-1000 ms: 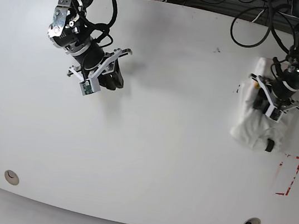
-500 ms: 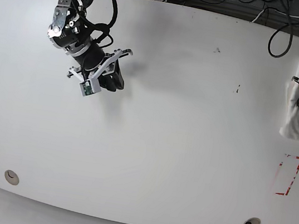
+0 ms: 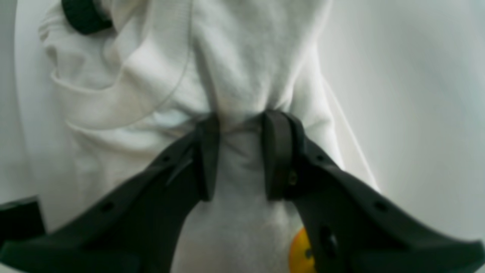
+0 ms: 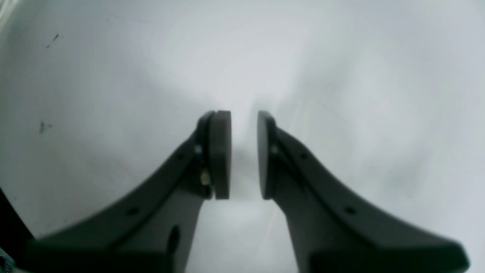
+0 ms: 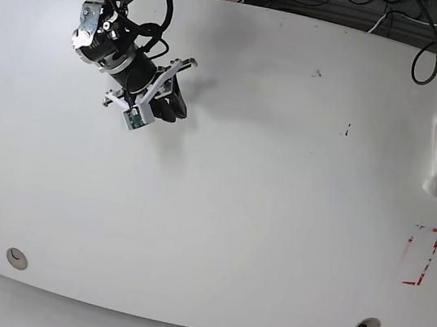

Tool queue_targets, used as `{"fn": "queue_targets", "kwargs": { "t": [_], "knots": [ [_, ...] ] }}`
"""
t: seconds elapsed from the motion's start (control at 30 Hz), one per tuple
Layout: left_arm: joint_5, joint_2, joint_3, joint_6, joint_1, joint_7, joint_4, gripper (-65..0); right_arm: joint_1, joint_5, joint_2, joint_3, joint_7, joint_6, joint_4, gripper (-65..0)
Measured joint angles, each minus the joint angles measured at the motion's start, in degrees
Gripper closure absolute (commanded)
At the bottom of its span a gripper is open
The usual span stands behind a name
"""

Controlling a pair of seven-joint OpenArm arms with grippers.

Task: Fold the T-shirt properly
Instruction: 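Carry the folded shirt with the left gripper toward the red-taped square, then set the shirt down at the table edge and open the left gripper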

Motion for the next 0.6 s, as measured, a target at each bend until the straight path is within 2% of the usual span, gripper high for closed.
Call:
{"fn": "queue_targets", "kwargs": {
  "t": [0.27, 0.6],
  "knots": [
    [2.4, -2.2, 0.1, -2.5, -2.1, 3.7, -0.7, -17.8, -1.4, 0.0, 0.0, 0.0, 0.2, 0.4, 1.5, -10.9],
    [3.9, -3.0, -1.1, -3.0, -2.2, 6.3, 2.8, -17.8, -2.8, 0.1, 1.4, -0.1, 0.1, 0.5, 1.7, -10.9]
  ]
}}
